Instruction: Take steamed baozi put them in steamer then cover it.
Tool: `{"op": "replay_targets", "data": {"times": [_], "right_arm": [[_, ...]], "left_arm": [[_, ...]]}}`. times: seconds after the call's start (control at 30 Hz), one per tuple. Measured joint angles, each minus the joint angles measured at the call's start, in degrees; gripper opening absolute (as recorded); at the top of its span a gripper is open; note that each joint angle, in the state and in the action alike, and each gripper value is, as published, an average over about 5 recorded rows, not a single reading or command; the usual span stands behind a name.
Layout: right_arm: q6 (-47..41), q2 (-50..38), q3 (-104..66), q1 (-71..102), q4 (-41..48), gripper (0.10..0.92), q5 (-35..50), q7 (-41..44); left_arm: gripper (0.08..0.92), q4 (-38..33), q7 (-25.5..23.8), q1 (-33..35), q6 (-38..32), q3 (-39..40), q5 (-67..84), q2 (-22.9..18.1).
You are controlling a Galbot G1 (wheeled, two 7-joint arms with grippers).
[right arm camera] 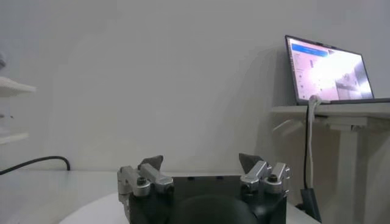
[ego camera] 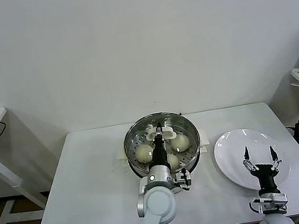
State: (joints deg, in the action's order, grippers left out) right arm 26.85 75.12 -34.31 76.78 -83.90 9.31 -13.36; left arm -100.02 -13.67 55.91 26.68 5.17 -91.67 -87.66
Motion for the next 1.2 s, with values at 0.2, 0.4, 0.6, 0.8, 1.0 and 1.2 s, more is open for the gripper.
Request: {"op": "replay_targets", "data": {"times": [0.2, 0.4, 0.6, 0.8, 1.0, 1.2], "right_arm": [[0.1, -0.1, 0.0, 0.0, 0.0, 0.823, 0.0, 0.1], [0.2, -0.1, 0.1, 0.0, 0.0, 0.823, -0.2, 0.1], [0.2, 0.0, 0.4, 0.1, 0.0, 0.823, -0.4, 0.2], [0.2, 0.0, 0.4, 0.1, -0.1, 0.823, -0.4, 0.2], [-0.1, 0.2, 0.6, 0.0, -0.6, 0.823, -0.4, 0.1], [-0.5, 0.1, 0.6, 0.1, -1.3, 0.823, -0.5, 0.1]], "left_arm": [[0.191, 0.4, -0.1, -0.1, -0.2, -0.1, -0.1, -0.2], [0.274, 0.3, -0.3, 0.1, -0.3, -0.2, -0.1, -0.6], [0.447, -0.3, -0.5, 0.3, -0.1, -0.2, 0.0, -0.6], [0.613, -2.0, -0.5, 0.8, 0.3, 0.1, 1.3, 0.1], [0.679, -4.4, -1.2, 1.8, 0.9, 0.8, 3.4, 1.3], [0.772, -8.0, -1.7, 3.7, 1.1, 0.7, 5.6, 3.1]]}}
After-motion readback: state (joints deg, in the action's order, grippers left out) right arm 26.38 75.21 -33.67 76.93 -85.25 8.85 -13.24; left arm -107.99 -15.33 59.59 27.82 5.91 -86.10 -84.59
